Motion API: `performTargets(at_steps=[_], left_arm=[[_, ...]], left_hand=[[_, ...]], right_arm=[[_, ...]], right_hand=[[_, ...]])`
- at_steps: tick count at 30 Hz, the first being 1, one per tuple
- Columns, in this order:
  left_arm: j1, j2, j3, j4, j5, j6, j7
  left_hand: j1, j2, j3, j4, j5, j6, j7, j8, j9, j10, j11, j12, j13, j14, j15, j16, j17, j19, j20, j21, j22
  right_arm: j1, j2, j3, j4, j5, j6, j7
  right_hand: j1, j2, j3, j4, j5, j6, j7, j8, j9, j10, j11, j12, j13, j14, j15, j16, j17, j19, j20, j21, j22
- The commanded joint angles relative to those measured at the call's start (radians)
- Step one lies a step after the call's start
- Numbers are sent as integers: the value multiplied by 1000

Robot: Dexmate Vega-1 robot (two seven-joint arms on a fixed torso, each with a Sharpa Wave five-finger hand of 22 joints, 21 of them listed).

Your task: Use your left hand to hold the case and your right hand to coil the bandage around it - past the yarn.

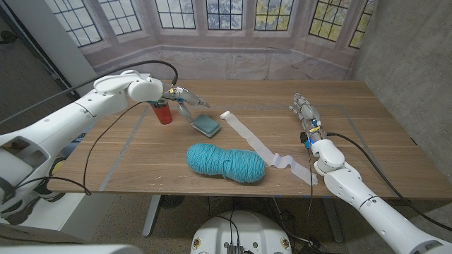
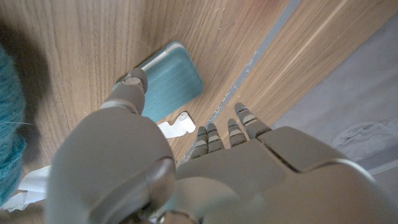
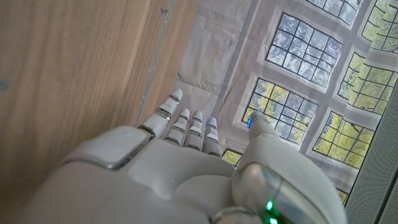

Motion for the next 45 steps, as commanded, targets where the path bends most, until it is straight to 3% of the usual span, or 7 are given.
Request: performTargets(at_steps=[1, 11, 21, 45], left_arm=[[-32, -33, 37, 59, 37, -24, 15], [-36, -35, 55, 61, 55, -29, 21], [-10, -19, 58, 41, 96, -16, 58], [-31, -52, 89, 83, 159, -45, 133]], left_hand=[[8, -3, -4, -2, 3, 12, 5, 7, 6, 17, 2, 12, 4, 6, 10, 5, 5, -3, 2, 4, 1], [16, 0, -6, 0, 3, 45, 4, 18, 9, 45, -7, 36, 15, 23, 5, 10, 6, 6, 2, 8, 2], [41, 3, -5, -4, 1, 96, -16, 34, 18, 77, -29, 72, 35, 67, -15, 19, 8, 28, 2, 15, 2], [72, 0, -6, -6, -1, 133, -23, 43, 28, 98, -36, 108, 60, 106, -29, 19, 9, 53, -3, 20, 3]], right_arm=[[2, 7, 0, 17, 3, 9, -2], [0, 5, 4, 26, 9, 15, 4], [10, 6, 5, 41, 13, 22, 16], [2, 10, 17, 76, 29, 55, 27]], right_hand=[[12, -1, 2, -8, 4, 3, 8, -2, 5, -3, 5, 1, 4, 6, -14, 7, 1, 11, -53, 6, 4], [12, -1, 2, -8, 4, 2, 8, -2, 5, -3, 3, 1, 4, 6, -14, 7, 1, 11, -53, 6, 4], [11, -2, 3, -9, 4, 2, 8, -2, 5, -2, 2, 1, 4, 5, -15, 7, 1, 12, -53, 6, 4], [11, -2, 4, -11, 4, 2, 7, -2, 5, -2, 1, 2, 4, 6, -14, 8, 1, 12, -52, 6, 4]])
